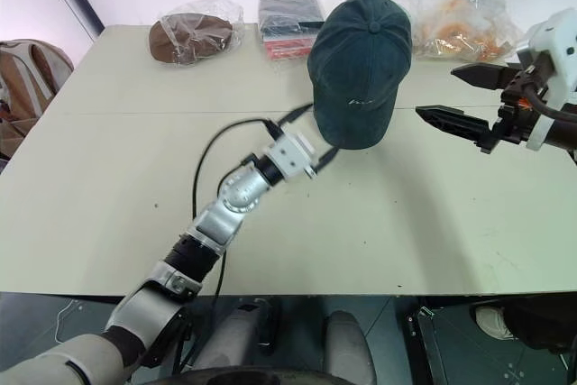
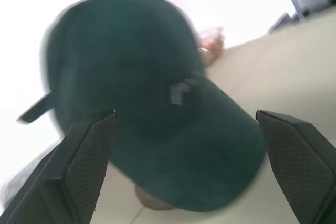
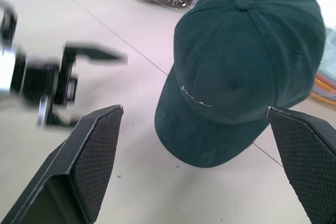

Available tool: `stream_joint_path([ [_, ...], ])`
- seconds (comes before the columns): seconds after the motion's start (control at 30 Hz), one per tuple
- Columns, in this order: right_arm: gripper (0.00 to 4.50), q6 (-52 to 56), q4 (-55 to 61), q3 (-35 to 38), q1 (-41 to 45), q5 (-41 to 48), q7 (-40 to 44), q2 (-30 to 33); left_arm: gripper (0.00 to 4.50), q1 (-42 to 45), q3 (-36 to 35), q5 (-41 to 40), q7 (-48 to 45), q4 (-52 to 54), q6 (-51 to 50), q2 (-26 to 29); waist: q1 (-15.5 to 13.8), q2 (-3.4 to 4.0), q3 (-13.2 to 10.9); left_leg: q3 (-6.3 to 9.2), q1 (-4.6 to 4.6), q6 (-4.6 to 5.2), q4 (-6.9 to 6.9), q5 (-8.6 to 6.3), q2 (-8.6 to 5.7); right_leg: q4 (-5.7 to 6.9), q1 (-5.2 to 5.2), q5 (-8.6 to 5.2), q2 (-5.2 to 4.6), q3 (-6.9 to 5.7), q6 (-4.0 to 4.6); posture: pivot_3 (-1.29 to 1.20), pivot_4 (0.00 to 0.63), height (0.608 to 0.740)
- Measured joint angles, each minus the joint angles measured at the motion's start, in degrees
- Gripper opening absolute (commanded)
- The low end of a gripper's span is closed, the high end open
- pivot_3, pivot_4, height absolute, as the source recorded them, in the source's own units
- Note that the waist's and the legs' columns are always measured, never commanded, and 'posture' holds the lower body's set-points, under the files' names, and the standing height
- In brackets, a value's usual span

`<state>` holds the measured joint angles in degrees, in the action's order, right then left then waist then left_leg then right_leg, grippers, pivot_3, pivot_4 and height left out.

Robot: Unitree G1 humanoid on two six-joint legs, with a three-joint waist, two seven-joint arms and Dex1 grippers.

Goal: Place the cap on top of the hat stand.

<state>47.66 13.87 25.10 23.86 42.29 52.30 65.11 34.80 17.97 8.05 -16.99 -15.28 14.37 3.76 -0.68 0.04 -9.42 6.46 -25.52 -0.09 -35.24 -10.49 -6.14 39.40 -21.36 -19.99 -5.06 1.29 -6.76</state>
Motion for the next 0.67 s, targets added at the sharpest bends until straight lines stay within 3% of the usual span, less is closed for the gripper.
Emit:
stream_joint_path([
  [0.17, 4.5, -0.8, -0.7, -1.29, 1.07, -0.57, 0.66, 0.01, 4.48, 3.42, -7.64, -13.33, -8.74, 9.29, -14.45, 4.06, 0.12, -0.01, 0.0, 0.01, 0.02, 0.0, 0.0, 0.0, 0.03, -0.01, 0.03, 0.0, 0.05, -0.01, 0.0, 0.0, 0.15, 0.74],
  [0.27, 4.5, -2.04, -1.02, -2.67, 1.16, -1.61, 1.44, 0.02, 4.48, 4.38, -11.74, -24.52, -20.53, 15.46, -29.65, 15.49, 1.16, 0.04, 0.02, 0.02, 0.06, -0.01, 0.03, 0.01, 0.07, 0.0, 0.03, -0.01, 0.11, 0.01, 0.02, 0.0, 0.15, 0.74],
  [0.33, 4.5, -2.52, -1.78, -2.94, 1.19, -2.27, 1.62, 0.03, 4.48, 4.39, -14.14, -29.58, -25.22, 18.05, -36.78, 20.05, 1.49, 0.04, 0.02, 0.03, 0.06, -0.01, 0.02, 0.01, 0.07, -0.04, 0.06, -0.01, 0.09, 0.01, 0.02, 0.0, 0.15, 0.74],
  [0.67, 4.5, -3.7, -1.83, -4.46, 2.45, -3.27, 2.21, 0.02, 4.48, 7.31, -18.92, -41.89, -35.23, 22.04, -52.38, 29.72, 1.44, 0.0, 0.0, 0.13, 0.06, 0.0, 0.03, 0.01, 0.06, -0.11, 0.12, -0.01, 0.04, 0.0, 0.02, 0.0, 0.15, 0.74],
])
